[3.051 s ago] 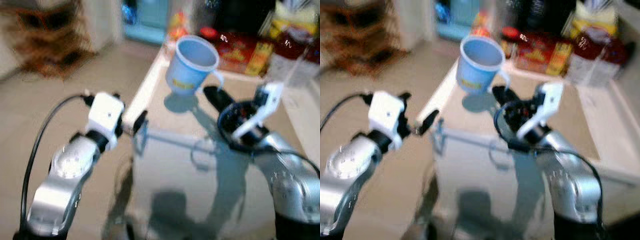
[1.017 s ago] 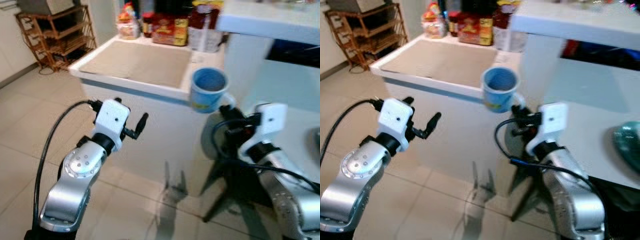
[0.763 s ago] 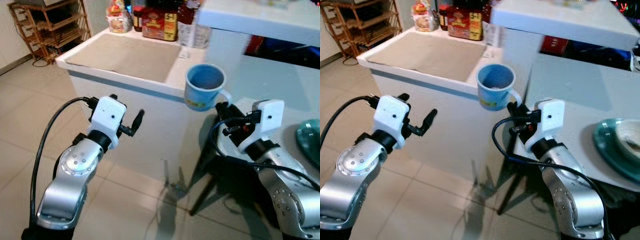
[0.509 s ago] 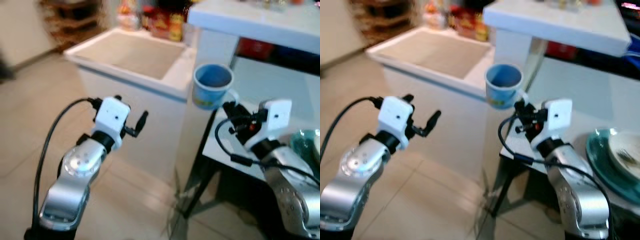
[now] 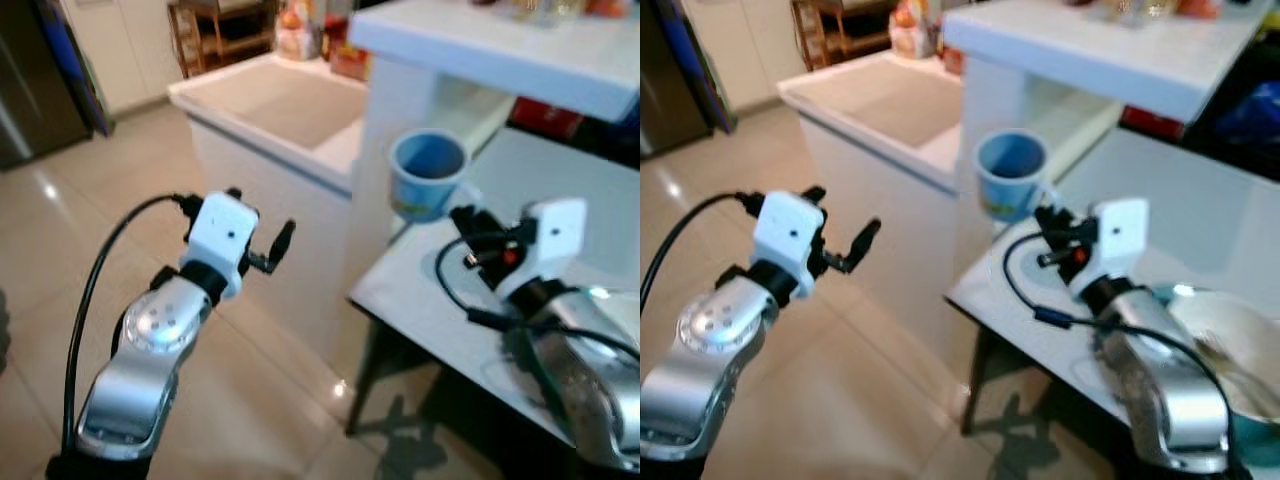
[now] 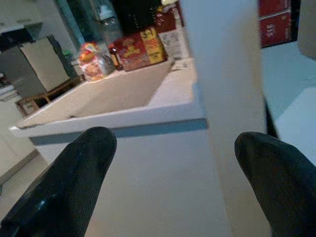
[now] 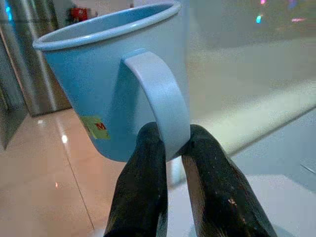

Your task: Setting the table

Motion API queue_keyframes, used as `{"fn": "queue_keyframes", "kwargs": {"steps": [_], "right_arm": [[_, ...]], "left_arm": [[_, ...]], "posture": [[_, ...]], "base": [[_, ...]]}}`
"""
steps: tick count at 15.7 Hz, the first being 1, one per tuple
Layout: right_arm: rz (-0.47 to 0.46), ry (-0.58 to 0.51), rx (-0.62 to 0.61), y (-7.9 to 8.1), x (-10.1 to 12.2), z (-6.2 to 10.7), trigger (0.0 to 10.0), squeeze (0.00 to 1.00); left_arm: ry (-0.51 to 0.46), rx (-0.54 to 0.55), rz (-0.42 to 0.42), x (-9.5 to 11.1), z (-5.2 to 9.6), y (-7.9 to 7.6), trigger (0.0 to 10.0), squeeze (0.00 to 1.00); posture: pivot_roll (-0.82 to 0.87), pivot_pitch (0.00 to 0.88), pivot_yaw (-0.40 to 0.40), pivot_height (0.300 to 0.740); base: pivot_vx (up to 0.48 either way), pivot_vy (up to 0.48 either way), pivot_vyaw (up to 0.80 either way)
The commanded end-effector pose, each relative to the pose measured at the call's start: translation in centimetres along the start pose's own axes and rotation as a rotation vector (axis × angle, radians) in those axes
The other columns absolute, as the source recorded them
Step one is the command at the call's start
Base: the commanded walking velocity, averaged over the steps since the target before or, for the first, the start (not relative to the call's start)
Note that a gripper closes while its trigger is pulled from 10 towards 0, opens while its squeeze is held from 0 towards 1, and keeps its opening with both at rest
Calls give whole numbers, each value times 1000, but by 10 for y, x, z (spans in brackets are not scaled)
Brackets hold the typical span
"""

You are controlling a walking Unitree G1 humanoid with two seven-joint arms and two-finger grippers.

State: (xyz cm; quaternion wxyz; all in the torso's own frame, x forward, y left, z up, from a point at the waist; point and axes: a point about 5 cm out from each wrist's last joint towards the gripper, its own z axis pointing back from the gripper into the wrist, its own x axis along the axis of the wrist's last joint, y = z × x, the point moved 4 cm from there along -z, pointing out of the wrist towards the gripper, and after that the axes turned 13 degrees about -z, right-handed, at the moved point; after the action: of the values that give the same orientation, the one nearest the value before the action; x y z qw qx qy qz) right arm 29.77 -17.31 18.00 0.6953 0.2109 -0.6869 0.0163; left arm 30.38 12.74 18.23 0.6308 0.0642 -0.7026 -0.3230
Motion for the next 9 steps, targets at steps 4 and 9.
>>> {"fn": "queue_keyframes", "kwargs": {"steps": [4,9], "right_arm": [[37,-4,83,4,19,5,10000,0],[44,25,129,-3,39,14,10000,0]], "left_arm": [[-4,2,-18,2,0,3,10000,0],[-6,-4,-20,2,1,3,10000,0]], "posture": [[15,0,6,740],[14,0,7,740]], "base": [[0,-480,0],[0,-480,0]]}}
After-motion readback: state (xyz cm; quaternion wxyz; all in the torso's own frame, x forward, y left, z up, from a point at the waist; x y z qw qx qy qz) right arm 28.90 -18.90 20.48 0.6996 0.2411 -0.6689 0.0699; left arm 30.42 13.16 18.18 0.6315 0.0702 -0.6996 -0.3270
